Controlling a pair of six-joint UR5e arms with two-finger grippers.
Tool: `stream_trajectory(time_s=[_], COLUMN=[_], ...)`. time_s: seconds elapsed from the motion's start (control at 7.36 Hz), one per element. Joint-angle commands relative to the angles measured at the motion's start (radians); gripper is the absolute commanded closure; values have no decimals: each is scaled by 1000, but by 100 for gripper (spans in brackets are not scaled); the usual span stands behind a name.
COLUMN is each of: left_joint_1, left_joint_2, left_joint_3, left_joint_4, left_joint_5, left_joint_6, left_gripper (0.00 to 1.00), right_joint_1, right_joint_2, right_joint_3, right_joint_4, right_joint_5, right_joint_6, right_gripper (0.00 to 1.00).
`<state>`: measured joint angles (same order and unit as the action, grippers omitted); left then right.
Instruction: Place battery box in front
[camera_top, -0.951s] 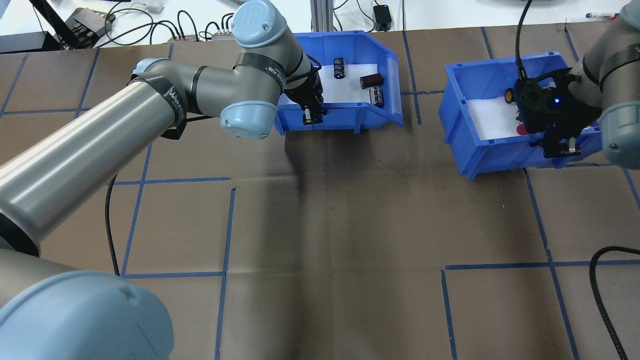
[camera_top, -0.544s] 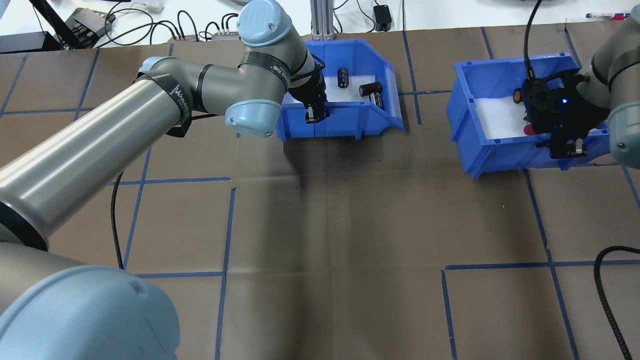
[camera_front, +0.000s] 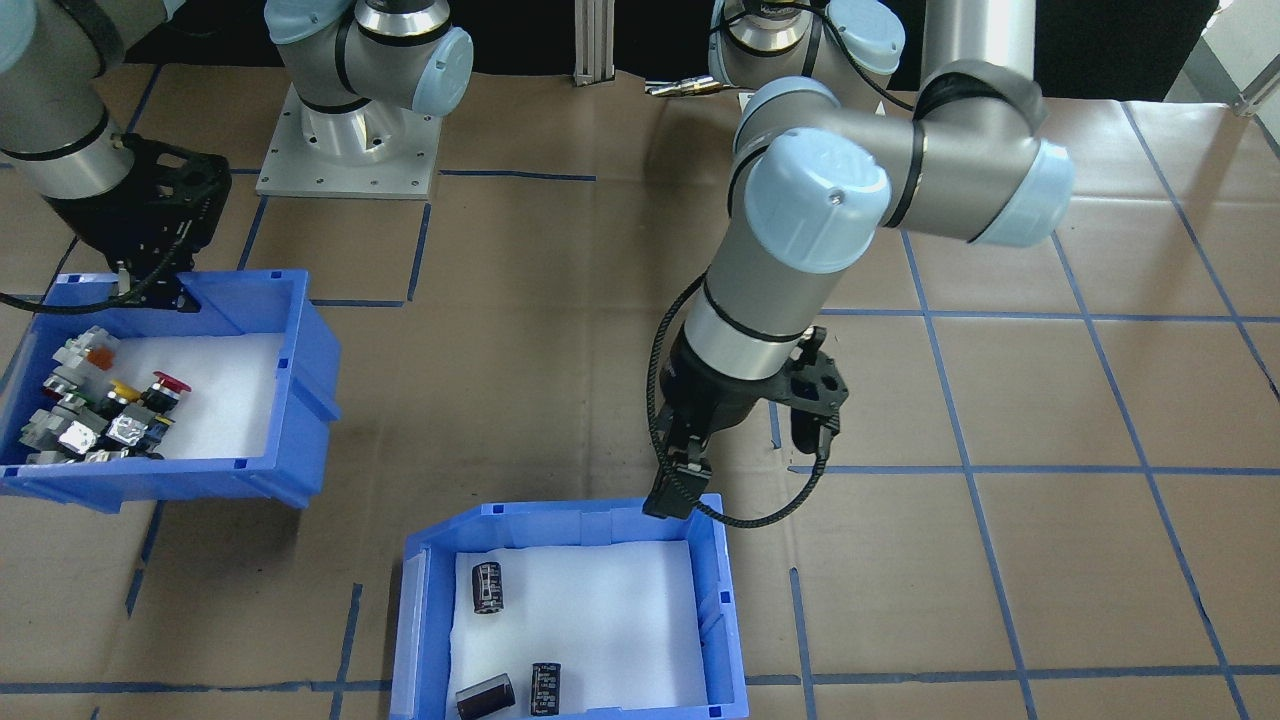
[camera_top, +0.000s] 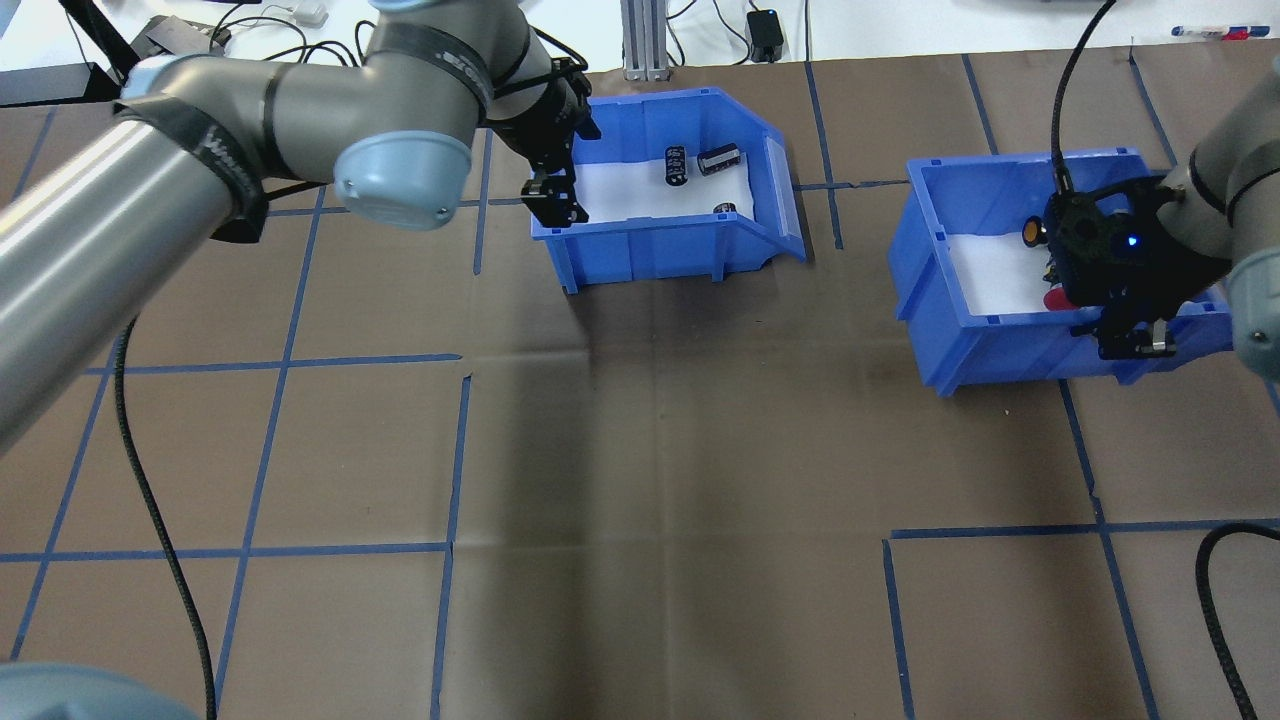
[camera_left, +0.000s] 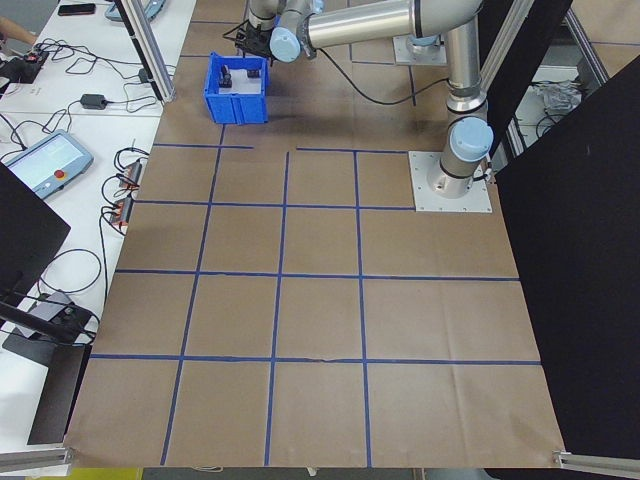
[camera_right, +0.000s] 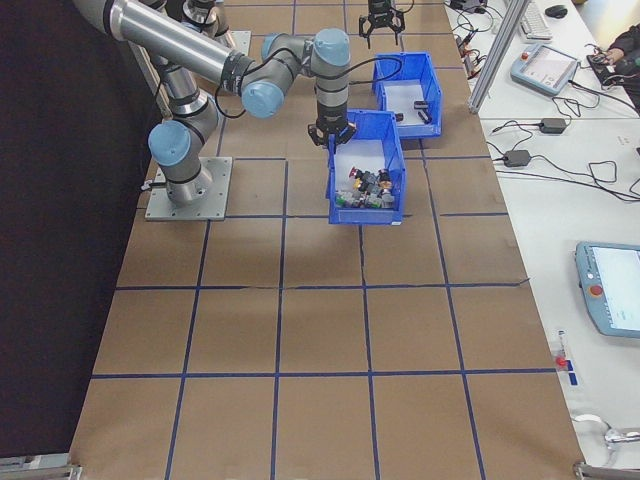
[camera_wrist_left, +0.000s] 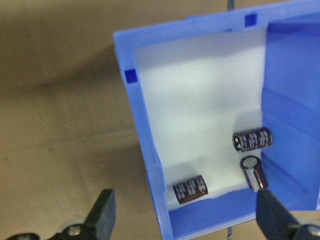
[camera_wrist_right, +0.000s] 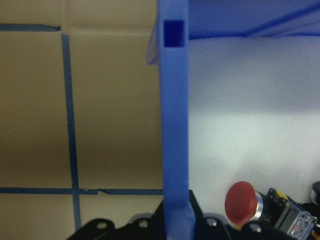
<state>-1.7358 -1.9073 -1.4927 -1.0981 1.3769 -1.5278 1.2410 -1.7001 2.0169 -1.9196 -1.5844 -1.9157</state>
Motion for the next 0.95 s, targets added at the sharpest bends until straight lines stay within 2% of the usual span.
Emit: stream_trajectory(time_s=[0.0,0.14,0.27,0.82], left_joint_1=[88,108,119,140], left_joint_2=[153,209,238,298], left_joint_3=[-21,-18,-17,-24], left_joint_4=[-210,-317,-363,-414], left_joint_5=[54,124,180,209], left_joint_6=[327,479,687,1455], left_gripper=[1,1,1,1], right_joint_1=[40,110,221,565], right_joint_2=[-117,-137,-135,-122], right_joint_3=[150,160,161,168], right_joint_4=[-9,-6,-4,-13], right_joint_5=[4,3,-8,-12], right_joint_6=[53,123,238,581], right_gripper=[100,100,100,100])
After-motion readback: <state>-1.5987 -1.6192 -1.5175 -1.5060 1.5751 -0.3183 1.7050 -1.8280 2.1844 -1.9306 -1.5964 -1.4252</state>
